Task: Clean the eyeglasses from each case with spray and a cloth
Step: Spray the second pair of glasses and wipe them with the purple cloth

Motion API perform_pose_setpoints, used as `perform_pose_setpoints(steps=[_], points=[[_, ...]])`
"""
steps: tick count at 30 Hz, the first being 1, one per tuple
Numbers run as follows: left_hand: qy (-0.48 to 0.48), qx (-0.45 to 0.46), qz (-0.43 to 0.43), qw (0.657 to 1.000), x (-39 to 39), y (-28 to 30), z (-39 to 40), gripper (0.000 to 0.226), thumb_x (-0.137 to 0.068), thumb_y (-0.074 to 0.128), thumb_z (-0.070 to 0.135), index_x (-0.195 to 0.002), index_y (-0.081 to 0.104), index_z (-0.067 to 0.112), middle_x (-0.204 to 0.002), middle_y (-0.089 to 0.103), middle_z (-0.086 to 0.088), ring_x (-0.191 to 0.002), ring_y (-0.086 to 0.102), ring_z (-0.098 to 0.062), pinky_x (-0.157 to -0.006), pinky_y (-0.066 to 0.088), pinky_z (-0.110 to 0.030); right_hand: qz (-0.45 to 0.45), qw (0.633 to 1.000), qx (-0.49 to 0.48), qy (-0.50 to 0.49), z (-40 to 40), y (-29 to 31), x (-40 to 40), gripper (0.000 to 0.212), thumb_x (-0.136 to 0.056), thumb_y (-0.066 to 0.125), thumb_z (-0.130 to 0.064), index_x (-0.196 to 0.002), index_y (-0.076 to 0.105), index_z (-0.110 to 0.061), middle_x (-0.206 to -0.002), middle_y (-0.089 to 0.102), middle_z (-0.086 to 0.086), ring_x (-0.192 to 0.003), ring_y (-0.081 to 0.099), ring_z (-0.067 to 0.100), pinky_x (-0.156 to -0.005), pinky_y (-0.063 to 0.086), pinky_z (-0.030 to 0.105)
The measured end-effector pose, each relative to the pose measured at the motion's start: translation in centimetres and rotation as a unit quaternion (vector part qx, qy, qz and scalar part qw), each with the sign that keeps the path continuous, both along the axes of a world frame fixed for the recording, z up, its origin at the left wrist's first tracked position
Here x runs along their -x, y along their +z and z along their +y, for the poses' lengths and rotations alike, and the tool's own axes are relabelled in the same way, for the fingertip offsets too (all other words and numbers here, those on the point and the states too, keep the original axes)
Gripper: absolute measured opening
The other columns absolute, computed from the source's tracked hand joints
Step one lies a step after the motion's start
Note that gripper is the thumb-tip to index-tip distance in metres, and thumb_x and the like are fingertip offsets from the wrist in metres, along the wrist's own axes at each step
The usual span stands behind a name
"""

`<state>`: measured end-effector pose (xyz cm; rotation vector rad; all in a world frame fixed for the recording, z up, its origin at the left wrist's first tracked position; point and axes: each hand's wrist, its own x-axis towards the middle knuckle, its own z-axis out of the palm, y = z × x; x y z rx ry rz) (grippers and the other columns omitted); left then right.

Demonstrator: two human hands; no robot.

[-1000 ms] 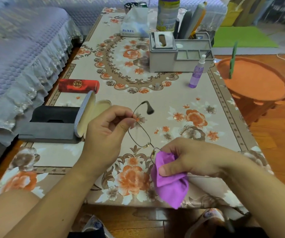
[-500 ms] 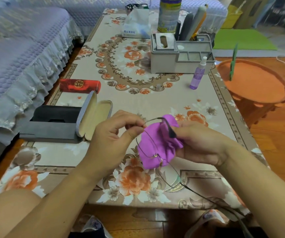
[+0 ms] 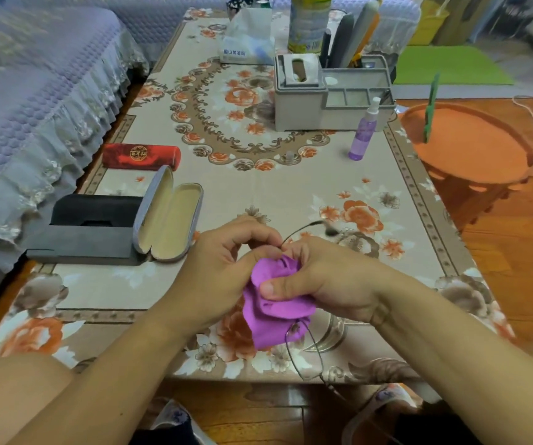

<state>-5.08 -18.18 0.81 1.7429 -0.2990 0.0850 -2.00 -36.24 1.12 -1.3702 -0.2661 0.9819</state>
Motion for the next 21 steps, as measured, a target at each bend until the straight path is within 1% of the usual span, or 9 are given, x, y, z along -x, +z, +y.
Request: perform_pose_setpoints(steps=[1, 4, 6, 8, 10, 15, 17, 19, 21], points=[[0.008, -0.005, 0.0, 1.0, 0.0, -0.1, 0.1, 0.018, -0.086, 0.071, 0.002, -0.088, 0.075, 0.019, -0.088, 0.07, -0.001, -0.086, 0.065, -0.018, -0.082, 0.051, -0.028, 0.01, 1.0, -0.014, -0.024, -0.1, 0.2, 0.1, 0.005, -0.079, 0.078, -0.003, -0.077, 0.075, -0.005, -0.076, 0.072, 0.009, -0.072, 0.069, 0.017, -0.071, 0.056, 0.024], [0.024, -0.022, -0.01, 0.999, 0.0, 0.0, 0.2, 0.018, -0.086, 0.073, -0.002, -0.088, 0.076, 0.015, -0.086, 0.07, -0.002, -0.083, 0.063, -0.02, -0.079, 0.05, -0.024, 0.036, 0.994, -0.058, -0.087, -0.8, 0.1, 0.2, 0.016, -0.079, 0.066, -0.01, -0.068, 0.077, -0.014, -0.07, 0.071, 0.004, -0.065, 0.066, 0.012, -0.061, 0.053, 0.019], [0.03, -0.01, -0.007, 0.999, 0.1, 0.2, 0.2, 0.021, -0.085, 0.072, -0.004, -0.086, 0.075, 0.017, -0.085, 0.07, 0.0, -0.082, 0.064, -0.018, -0.077, 0.049, -0.02, 0.062, 0.992, -0.074, -0.078, -1.4, 0.2, 0.3, 0.013, -0.084, 0.065, -0.01, -0.081, 0.076, -0.004, -0.077, 0.07, 0.009, -0.068, 0.065, 0.014, -0.063, 0.053, 0.02], [0.041, 0.014, -0.004, 0.999, 0.1, 0.4, 0.2, 0.025, -0.085, 0.071, -0.006, -0.086, 0.073, 0.019, -0.083, 0.072, 0.006, -0.082, 0.065, -0.009, -0.078, 0.05, -0.017, 0.085, 0.994, -0.057, -0.03, -1.8, 0.2, 0.0, 0.029, -0.091, 0.066, -0.006, -0.106, 0.063, 0.018, -0.096, 0.065, 0.02, -0.083, 0.062, 0.025, -0.076, 0.053, 0.027], [0.047, 0.025, -0.006, 0.999, 0.1, 0.4, 0.1, 0.028, -0.085, 0.069, -0.007, -0.086, 0.072, 0.02, -0.083, 0.072, 0.012, -0.083, 0.065, -0.004, -0.08, 0.05, -0.016, 0.088, 0.995, -0.026, 0.038, -2.3, 0.3, -0.3, 0.037, -0.091, 0.063, -0.004, -0.115, 0.056, 0.023, -0.108, 0.061, 0.028, -0.095, 0.06, 0.033, -0.088, 0.052, 0.035], [0.009, -0.01, 0.015, 1.0, 0.7, 0.1, -1.1, 0.032, -0.085, 0.069, -0.01, -0.084, 0.073, 0.022, -0.083, 0.072, 0.01, -0.083, 0.066, -0.008, -0.079, 0.051, -0.019, 0.057, 0.996, 0.029, 0.063, -1.1, 0.7, -0.1, 0.018, -0.078, 0.072, 0.004, -0.092, 0.066, 0.014, -0.077, 0.069, 0.016, -0.07, 0.07, 0.018, -0.073, 0.06, 0.027], [0.014, -0.012, 0.02, 1.0, 0.8, 0.0, -1.1, 0.032, -0.084, 0.07, -0.01, -0.084, 0.074, 0.022, -0.084, 0.072, 0.007, -0.084, 0.067, -0.01, -0.079, 0.052, -0.021, 0.058, 0.997, 0.034, 0.025, -0.5, 0.4, 0.2, 0.007, -0.08, 0.072, 0.01, -0.084, 0.067, 0.01, -0.071, 0.07, 0.013, -0.066, 0.07, 0.018, -0.069, 0.059, 0.026], [0.03, -0.013, 0.012, 0.999, 0.8, 0.0, -1.0, 0.03, -0.084, 0.07, -0.009, -0.085, 0.075, 0.021, -0.087, 0.073, 0.005, -0.085, 0.068, -0.014, -0.08, 0.055, -0.024, 0.067, 0.997, 0.014, -0.033, -0.2, 0.3, 0.4, 0.007, -0.078, 0.073, 0.01, -0.078, 0.069, 0.005, -0.068, 0.069, 0.012, -0.063, 0.068, 0.018, -0.066, 0.058, 0.026], [0.054, -0.009, 0.016, 0.998, 0.6, -0.2, -0.9, 0.024, -0.085, 0.071, -0.006, -0.088, 0.076, 0.018, -0.087, 0.074, 0.003, -0.086, 0.068, -0.017, -0.081, 0.056, -0.028, 0.081, 0.992, -0.014, -0.097, -0.1, 0.2, 0.4, 0.007, -0.076, 0.075, 0.006, -0.08, 0.071, 0.002, -0.071, 0.068, 0.014, -0.064, 0.066, 0.019, -0.064, 0.057, 0.026]])
